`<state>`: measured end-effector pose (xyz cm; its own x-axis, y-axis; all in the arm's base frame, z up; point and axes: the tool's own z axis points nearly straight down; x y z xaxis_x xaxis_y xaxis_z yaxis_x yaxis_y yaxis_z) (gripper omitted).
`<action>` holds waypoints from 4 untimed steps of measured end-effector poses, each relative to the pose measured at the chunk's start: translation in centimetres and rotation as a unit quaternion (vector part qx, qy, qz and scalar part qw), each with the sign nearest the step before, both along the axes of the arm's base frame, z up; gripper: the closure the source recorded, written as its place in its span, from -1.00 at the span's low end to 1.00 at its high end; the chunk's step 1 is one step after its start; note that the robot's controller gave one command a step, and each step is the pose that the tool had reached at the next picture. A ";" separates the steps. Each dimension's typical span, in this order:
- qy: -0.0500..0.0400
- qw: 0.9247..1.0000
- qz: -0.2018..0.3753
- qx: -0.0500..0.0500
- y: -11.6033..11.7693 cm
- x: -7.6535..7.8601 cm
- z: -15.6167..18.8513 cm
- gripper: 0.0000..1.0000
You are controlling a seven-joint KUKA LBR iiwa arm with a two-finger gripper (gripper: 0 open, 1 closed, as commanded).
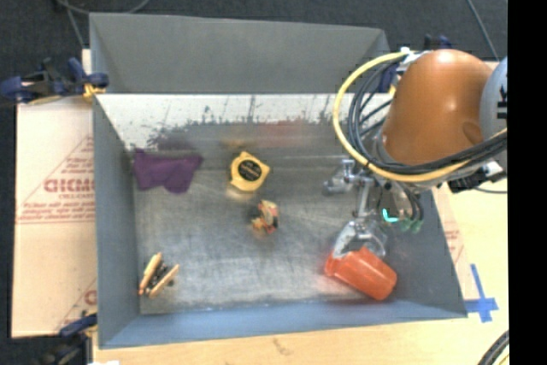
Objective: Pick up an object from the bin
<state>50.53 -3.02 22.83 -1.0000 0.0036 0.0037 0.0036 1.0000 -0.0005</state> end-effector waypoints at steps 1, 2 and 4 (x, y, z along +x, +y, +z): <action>-0.004 1.000 0.000 0.000 0.0 0.2 0.3 -1.00; -0.007 0.999 0.032 0.000 -1.2 -0.3 -1.1 -1.00; -0.004 0.982 0.187 0.001 -3.4 0.7 -11.3 -1.00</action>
Offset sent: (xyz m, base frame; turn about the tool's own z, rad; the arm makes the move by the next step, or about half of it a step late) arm -0.0338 -0.0864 -0.0913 -0.2878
